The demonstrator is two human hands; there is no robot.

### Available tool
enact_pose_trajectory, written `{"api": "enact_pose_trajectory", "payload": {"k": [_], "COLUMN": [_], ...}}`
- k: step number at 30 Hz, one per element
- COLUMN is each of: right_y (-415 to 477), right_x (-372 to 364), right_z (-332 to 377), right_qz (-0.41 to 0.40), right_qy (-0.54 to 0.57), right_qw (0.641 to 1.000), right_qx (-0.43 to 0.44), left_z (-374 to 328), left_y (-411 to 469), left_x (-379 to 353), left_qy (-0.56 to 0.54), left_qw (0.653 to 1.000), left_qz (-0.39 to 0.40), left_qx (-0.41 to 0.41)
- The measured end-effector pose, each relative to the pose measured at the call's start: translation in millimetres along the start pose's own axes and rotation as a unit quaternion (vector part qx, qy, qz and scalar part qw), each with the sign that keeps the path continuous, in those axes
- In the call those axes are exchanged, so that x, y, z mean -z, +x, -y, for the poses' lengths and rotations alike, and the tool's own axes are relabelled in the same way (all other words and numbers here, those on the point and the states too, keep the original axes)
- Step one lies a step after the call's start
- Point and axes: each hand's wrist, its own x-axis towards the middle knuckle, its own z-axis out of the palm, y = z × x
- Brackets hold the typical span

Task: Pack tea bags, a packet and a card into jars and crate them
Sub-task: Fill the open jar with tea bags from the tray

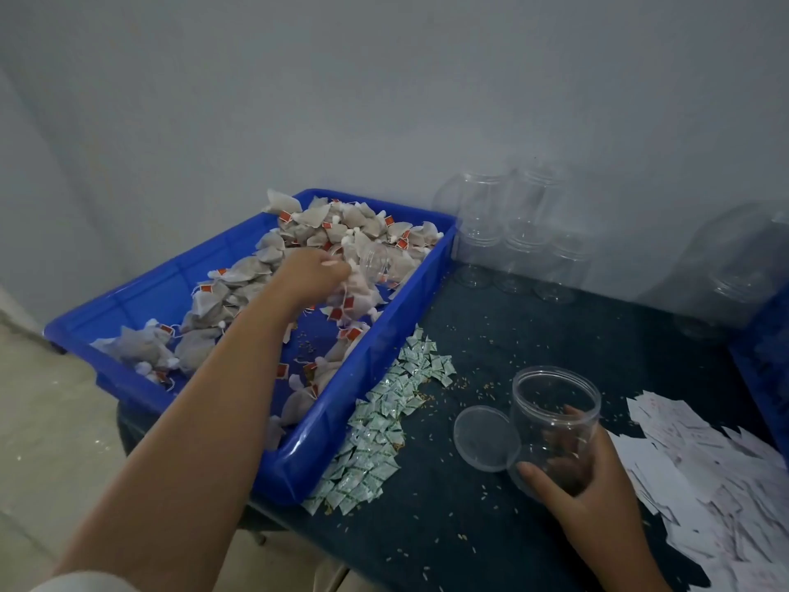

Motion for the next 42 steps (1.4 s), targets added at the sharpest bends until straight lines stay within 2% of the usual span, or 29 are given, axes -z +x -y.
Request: {"api": "enact_pose_trajectory", "payload": {"k": [4, 12, 17, 20, 22, 24, 29, 32, 35, 37, 39, 42], "right_y": [0.0, -1.5, -0.2, -0.8, -1.6, -2.8, -1.6, -0.7, -1.4, -1.0, -0.7, -0.7], "right_x": [0.3, 0.3, 2.4, 3.8, 4.7, 5.6, 8.8, 7.8, 5.6, 5.0, 5.4, 5.5], "right_z": [0.0, -1.6, -1.3, 1.3, 2.0, 2.1, 2.7, 2.2, -0.2, -1.5, -1.0, -0.6], "right_qz": [0.000, 0.012, 0.033, 0.029, 0.019, 0.013, -0.003, 0.006, 0.012, 0.011, 0.004, -0.002], "right_qy": [0.005, 0.003, 0.021, 0.009, 0.004, 0.007, 0.031, 0.034, 0.019, 0.008, 0.006, 0.011], "right_qw": [1.000, 1.000, 0.999, 0.999, 1.000, 1.000, 0.999, 0.999, 1.000, 1.000, 1.000, 1.000], "right_qx": [-0.002, -0.012, -0.020, -0.015, -0.013, -0.010, -0.013, -0.016, -0.013, -0.011, -0.011, -0.010], "left_z": [-32.0, -106.2, -141.1, -152.5, -153.0, -148.1, -134.7, -132.0, -131.3, -130.7, -130.1, -130.0], "left_y": [-22.5, -78.4, -106.3, -117.1, -121.2, -122.1, -116.7, -111.3, -114.8, -117.9, -118.8, -120.0], "left_x": [5.8, -28.7, -53.0, -72.7, -86.5, -97.8, -106.0, -101.5, -101.7, -106.1, -106.1, -99.6], "left_qy": [-0.038, -0.034, -0.202, -0.252, -0.202, -0.104, 0.016, -0.001, 0.039, 0.050, 0.002, -0.052], "left_qw": [0.999, 0.992, 0.966, 0.942, 0.947, 0.960, 0.975, 0.980, 0.965, 0.960, 0.964, 0.952], "left_qz": [-0.031, 0.026, 0.134, 0.209, 0.236, 0.239, 0.174, 0.153, 0.219, 0.232, 0.233, 0.280], "left_qx": [-0.017, -0.117, -0.092, -0.079, -0.084, -0.098, -0.134, -0.131, -0.140, -0.147, -0.130, -0.116]}}
